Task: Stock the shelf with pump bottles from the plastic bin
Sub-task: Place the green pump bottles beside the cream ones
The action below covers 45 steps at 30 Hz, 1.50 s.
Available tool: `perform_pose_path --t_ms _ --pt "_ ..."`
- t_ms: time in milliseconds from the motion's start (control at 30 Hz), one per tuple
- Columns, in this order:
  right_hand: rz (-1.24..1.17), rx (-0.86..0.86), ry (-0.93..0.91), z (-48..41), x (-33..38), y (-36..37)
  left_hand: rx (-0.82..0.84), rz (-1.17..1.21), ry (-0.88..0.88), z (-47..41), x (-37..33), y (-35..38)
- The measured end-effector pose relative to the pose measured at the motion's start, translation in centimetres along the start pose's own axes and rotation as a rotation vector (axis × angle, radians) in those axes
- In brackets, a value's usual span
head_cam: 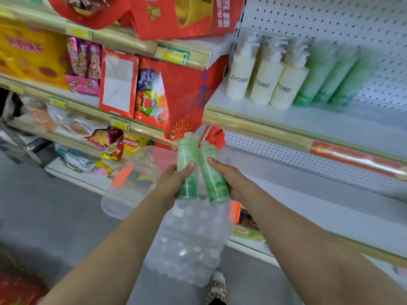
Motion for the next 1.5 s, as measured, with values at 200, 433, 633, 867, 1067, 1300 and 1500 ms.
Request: perform_pose_path --t_ms 200,433,633,867,1067,1300,1500 --pt "-0.064 -0.077 -0.202 7.1 6.9 -3.8 0.176 -0.003 0.161 2.1 -4.3 7.2" --pt "-0.037 -0.202 -0.413 12.5 16.0 -10.7 0.266 -0.036 0.246 0.6 -9.3 15.2" --pt "-0.033 -0.411 -0.605 13.1 22.4 -19.0 0.278 -0.008 0.270 -3.3 -11.5 21.6" --pt "0.071 -0.526 -0.628 11.0 26.0 -28.6 0.257 -0.009 0.275 -7.8 -12.9 27.9" --pt "0.122 -0.515 -0.588 6.8 25.8 -33.4 0.255 -0.007 0.289 -10.0 -12.7 31.5" --pt "0.198 -0.470 -0.636 2.9 26.5 -35.8 0.244 0.003 0.318 -11.2 -12.0 34.4" --pt "0.271 -0.485 -0.646 1.6 27.1 -36.4 0.253 -0.010 0.319 -11.9 -12.1 36.1"
Point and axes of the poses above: each hand's wrist, its own z-axis away from the middle knuckle, its own y-axis out of the palm, x = y × z, the point moved 2 cm from there along -z, towards the middle knuckle, and after that the axes turned 4 degrees about x, right-handed, at the moved point
